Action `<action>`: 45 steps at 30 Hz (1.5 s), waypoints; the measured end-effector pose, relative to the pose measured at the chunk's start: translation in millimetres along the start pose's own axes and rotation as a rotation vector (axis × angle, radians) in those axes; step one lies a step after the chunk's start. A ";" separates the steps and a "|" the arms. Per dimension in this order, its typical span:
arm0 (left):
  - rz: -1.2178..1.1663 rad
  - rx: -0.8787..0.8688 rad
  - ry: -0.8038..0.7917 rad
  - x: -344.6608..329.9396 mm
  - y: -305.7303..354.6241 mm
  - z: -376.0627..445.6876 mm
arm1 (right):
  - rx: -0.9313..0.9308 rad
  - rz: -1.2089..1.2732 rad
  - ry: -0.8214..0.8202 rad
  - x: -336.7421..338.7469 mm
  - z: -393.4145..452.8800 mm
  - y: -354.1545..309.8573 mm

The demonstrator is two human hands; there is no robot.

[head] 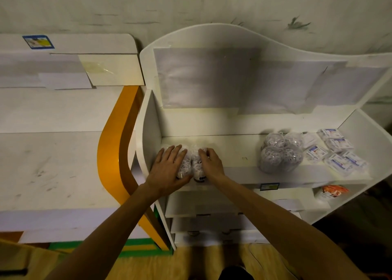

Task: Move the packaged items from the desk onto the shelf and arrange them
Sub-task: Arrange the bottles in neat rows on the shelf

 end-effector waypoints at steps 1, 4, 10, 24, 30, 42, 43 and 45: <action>0.001 0.000 0.005 0.5 -0.2 0.3 | 0.000 -0.004 -0.001 -0.4 0.5 0.1; -0.009 -0.001 0.022 2.9 -0.3 0.9 | -0.007 -0.013 -0.017 0.2 2.6 0.6; -0.078 0.163 0.110 30.2 -1.5 -1.0 | 0.057 -0.107 -0.011 22.4 -0.8 -13.3; 0.044 0.184 0.107 -13.9 -0.6 -58.1 | 0.661 -0.826 -0.273 -12.1 -31.3 -43.3; -0.003 0.221 0.094 -13.0 3.0 -49.4 | 0.627 -0.840 -0.305 -18.3 -34.9 -43.4; -0.268 0.150 0.276 12.7 5.8 -75.4 | 0.796 -0.870 -0.239 -14.1 -28.4 -79.9; -0.263 0.131 0.262 8.0 9.3 -81.7 | 0.822 -0.854 -0.251 -17.0 -24.5 -88.0; -0.245 0.074 0.223 -2.2 17.7 -91.7 | 0.848 -0.851 -0.313 -29.2 -15.2 -101.8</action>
Point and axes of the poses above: each hand's wrist, its own z-axis towards the middle knuckle, its own x-axis out of the back of the hand, y = z × x, the point moved 9 cm from there along z, towards the middle knuckle, and after that the axes turned 6 degrees about x, right-handed, at the moved point
